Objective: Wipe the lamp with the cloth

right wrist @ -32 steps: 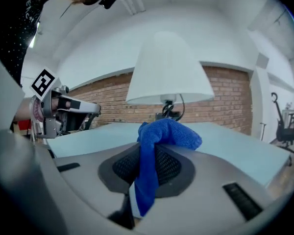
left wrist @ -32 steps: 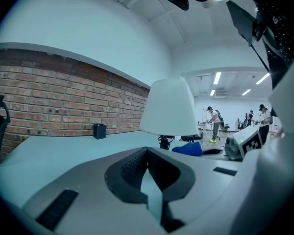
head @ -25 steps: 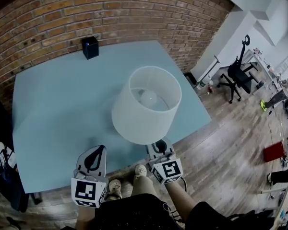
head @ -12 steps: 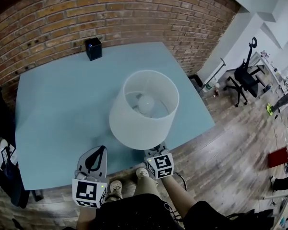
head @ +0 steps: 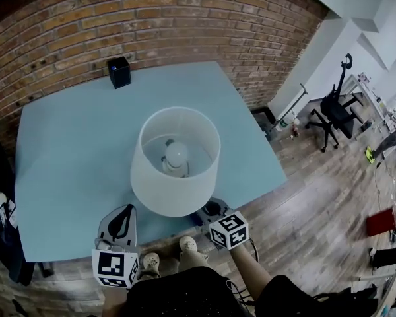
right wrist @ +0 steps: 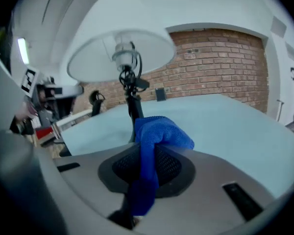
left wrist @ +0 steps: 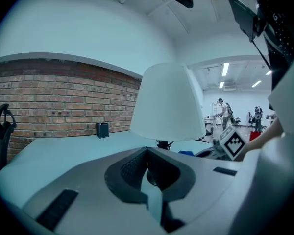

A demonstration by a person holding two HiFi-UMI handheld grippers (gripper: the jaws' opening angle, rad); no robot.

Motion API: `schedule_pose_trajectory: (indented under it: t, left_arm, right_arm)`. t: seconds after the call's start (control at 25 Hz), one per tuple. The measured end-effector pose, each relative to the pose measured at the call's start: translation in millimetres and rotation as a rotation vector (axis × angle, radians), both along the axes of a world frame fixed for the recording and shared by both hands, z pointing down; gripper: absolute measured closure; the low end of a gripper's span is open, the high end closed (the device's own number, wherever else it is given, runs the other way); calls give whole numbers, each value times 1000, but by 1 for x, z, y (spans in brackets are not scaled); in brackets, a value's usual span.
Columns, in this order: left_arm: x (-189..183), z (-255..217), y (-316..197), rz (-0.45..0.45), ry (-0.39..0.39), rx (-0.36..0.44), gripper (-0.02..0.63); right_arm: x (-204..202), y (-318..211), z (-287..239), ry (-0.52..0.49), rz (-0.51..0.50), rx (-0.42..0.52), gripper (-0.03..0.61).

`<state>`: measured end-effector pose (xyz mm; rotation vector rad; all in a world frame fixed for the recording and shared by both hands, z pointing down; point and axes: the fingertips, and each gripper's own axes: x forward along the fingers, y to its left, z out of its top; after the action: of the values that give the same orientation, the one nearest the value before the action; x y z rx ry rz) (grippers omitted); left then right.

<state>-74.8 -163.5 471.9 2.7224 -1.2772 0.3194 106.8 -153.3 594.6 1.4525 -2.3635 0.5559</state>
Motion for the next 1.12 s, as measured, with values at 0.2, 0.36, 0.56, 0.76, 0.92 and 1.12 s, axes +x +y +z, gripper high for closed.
schedule_pose_trajectory:
  t: [0.2,0.36,0.56,0.76,0.92,1.12]
  left_arm:
    - [0,2,-13,-88,-21,-4,606]
    - [4,-1,-20,-168,-27,16,605]
    - [-2,3,-23,-280,-33,30,606]
    - [-10,1,-13,-385,-26,25,605]
    - [-18,3,-2,-445,-31,17,606]
    - [-18,8,9,-474,-34,3,606]
  right_arm:
    - [48,-10,-53,-328,-95,113,518]
    - [75,-52,-92,-571,-139,159,519]
    - [49,-100,-109,-757,-318,107,520]
    - [8,-119,-87,-811,-428,-24,520]
    - [-20,-115,-56,-743,-510,-136,518]
    - [-30,-115,-8,-461,-488,-194,519]
